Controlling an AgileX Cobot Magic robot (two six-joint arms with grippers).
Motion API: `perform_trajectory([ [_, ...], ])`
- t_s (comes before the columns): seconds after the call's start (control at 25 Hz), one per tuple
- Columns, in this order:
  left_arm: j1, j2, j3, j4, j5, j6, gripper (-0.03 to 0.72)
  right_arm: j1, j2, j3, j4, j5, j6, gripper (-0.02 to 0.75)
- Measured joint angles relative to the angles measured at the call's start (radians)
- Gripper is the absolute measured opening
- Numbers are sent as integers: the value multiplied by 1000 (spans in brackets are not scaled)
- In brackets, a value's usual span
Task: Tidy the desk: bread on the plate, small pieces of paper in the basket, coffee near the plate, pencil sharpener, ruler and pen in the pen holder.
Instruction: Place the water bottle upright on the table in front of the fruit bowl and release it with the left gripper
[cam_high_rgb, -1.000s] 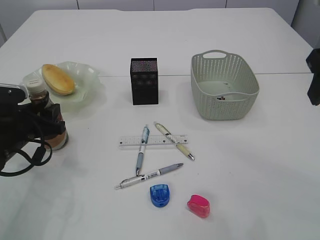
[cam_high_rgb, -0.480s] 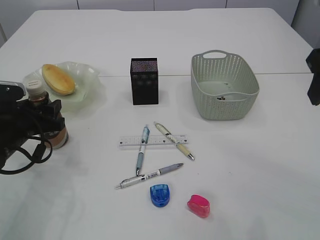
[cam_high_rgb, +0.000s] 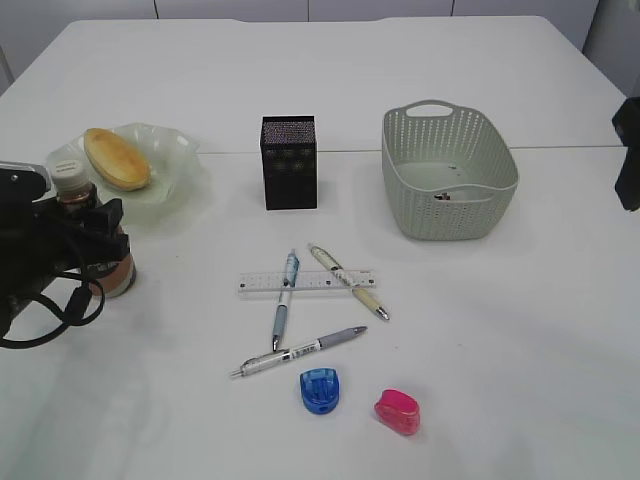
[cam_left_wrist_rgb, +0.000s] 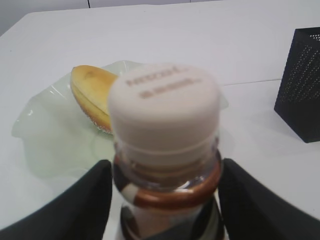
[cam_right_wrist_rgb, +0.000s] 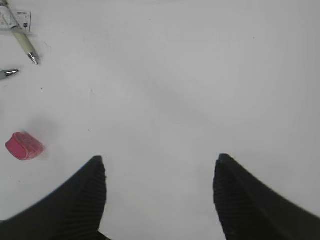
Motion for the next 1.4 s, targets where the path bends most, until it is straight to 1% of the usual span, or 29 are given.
perform_trajectory([
  [0.36, 0, -43, 0, -2, 10, 0, 508, 0, 0, 0, 0, 0, 0, 492],
  [0.68, 0, -137, 0, 4, 112, 0, 508, 0, 0, 0, 0, 0, -1, 492],
  [0.8, 0, -197, 0, 11, 184, 0, 508, 0, 0, 0, 0, 0, -1, 492],
  [1.0, 0, -324, 0, 13, 373, 2, 508, 0, 0, 0, 0, 0, -1, 492],
  [1.16, 0, -442, 0, 13, 514, 36, 508, 0, 0, 0, 4, 0, -1, 492],
  [1.4, 0, -651, 0, 15, 743, 53, 508, 0, 0, 0, 90, 0, -1, 491],
])
